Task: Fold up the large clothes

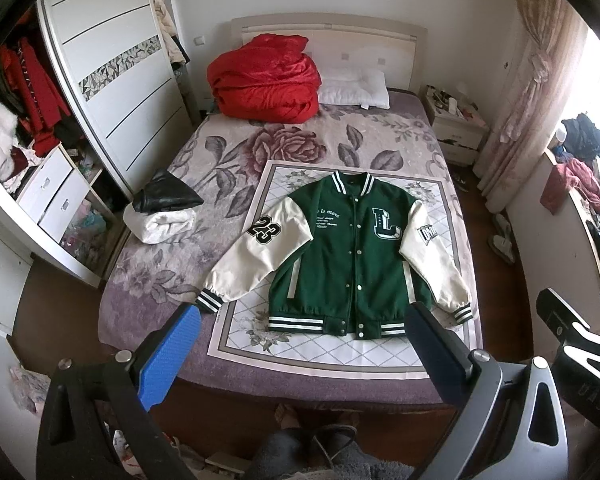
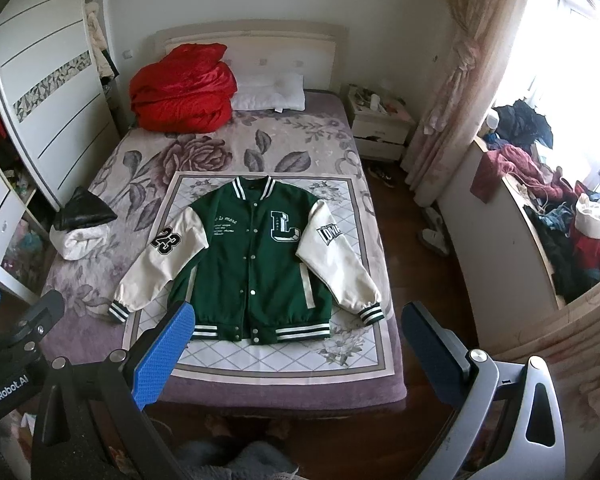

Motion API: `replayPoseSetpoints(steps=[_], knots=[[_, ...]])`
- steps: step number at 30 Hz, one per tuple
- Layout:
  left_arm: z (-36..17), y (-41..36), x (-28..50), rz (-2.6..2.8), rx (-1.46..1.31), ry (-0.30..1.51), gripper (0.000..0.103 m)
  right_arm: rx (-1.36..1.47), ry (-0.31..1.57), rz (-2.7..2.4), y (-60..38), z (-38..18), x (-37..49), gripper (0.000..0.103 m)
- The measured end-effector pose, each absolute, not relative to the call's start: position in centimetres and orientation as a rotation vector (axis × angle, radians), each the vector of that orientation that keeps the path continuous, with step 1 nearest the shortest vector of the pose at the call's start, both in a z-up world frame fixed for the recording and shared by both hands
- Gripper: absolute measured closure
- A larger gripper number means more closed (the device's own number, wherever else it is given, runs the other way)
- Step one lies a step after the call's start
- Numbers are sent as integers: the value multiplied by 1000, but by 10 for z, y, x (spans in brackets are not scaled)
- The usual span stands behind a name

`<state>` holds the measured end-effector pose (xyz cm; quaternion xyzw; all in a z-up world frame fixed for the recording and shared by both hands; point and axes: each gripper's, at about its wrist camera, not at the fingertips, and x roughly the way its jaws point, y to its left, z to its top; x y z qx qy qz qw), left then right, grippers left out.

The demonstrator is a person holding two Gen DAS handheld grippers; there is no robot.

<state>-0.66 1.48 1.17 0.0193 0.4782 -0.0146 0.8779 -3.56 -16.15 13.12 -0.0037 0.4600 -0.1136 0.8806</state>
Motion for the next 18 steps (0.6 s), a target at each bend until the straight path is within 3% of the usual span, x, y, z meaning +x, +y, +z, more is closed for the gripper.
replayPoseSetpoints(steps=[18], knots=[[12, 16, -11, -29, 34, 996, 0, -10, 952, -236, -161, 131, -37, 0]])
